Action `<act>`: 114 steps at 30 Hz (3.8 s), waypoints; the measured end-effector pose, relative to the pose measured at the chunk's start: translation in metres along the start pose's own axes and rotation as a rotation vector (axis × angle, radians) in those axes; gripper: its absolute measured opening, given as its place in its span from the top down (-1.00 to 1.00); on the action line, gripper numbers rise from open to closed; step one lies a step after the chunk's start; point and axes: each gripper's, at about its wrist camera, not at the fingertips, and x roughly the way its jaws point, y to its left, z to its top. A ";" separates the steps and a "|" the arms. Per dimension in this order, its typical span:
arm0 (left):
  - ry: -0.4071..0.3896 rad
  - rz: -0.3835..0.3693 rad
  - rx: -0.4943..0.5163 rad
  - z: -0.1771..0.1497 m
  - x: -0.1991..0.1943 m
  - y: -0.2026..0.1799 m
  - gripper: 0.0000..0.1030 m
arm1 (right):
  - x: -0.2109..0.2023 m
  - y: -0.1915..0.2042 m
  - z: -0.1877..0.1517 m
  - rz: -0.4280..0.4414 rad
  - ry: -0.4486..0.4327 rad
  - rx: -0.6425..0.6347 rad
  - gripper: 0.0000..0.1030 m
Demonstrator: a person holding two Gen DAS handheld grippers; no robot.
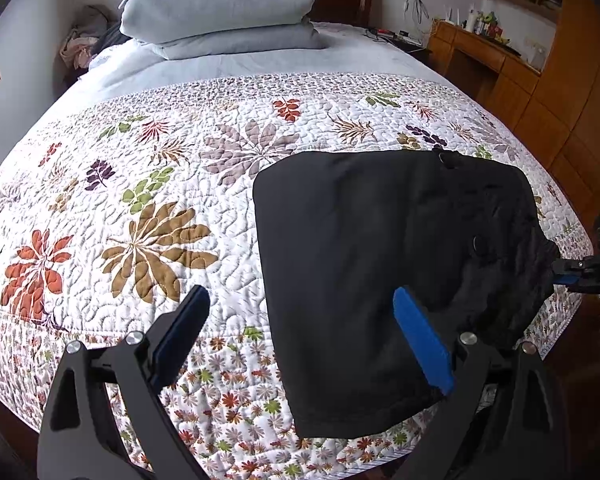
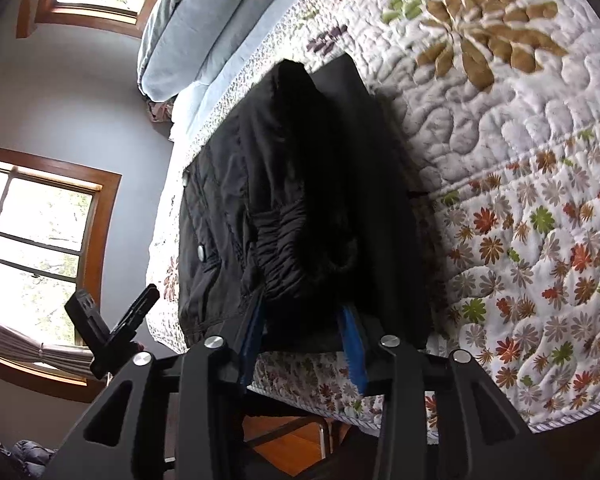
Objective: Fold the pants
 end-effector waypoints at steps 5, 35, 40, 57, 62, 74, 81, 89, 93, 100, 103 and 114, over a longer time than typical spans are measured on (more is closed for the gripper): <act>0.064 -0.030 -0.063 -0.007 0.004 0.020 -0.89 | -0.028 0.006 0.007 -0.040 -0.054 -0.030 -0.60; 0.467 -0.411 -0.533 -0.060 0.078 0.114 -0.95 | -0.007 -0.010 0.027 -0.072 0.025 -0.005 -0.76; 0.493 -0.524 -0.614 -0.060 0.086 0.124 -0.95 | -0.004 -0.011 0.027 -0.075 0.030 0.001 -0.76; 0.537 -0.801 -0.578 -0.056 0.119 0.069 -0.94 | -0.004 -0.013 0.037 -0.073 0.027 0.001 -0.76; 0.547 -0.810 -0.525 -0.069 0.109 0.060 -0.91 | 0.002 -0.010 0.042 -0.067 0.036 -0.012 -0.76; 0.549 -0.758 -0.471 -0.075 0.111 0.061 -0.47 | -0.003 -0.016 0.049 0.053 0.013 0.010 -0.88; 0.546 -0.747 -0.466 -0.075 0.109 0.068 -0.43 | 0.014 -0.024 0.050 -0.009 0.084 0.011 -0.92; 0.556 -0.736 -0.471 -0.068 0.109 0.058 -0.46 | 0.038 -0.038 0.046 0.014 0.149 0.034 -0.94; 0.559 -0.722 -0.463 -0.064 0.109 0.054 -0.50 | 0.039 -0.038 0.047 0.030 0.146 0.030 -0.94; 0.543 -0.620 -0.385 -0.053 0.104 0.031 -0.67 | 0.045 -0.025 0.042 0.024 0.145 -0.024 -0.45; 0.532 -0.607 -0.375 -0.050 0.103 0.028 -0.66 | 0.043 -0.021 0.040 0.030 0.135 -0.044 -0.21; 0.489 -0.600 -0.373 -0.042 0.103 0.033 -0.42 | 0.045 0.000 0.031 0.053 0.087 -0.131 0.10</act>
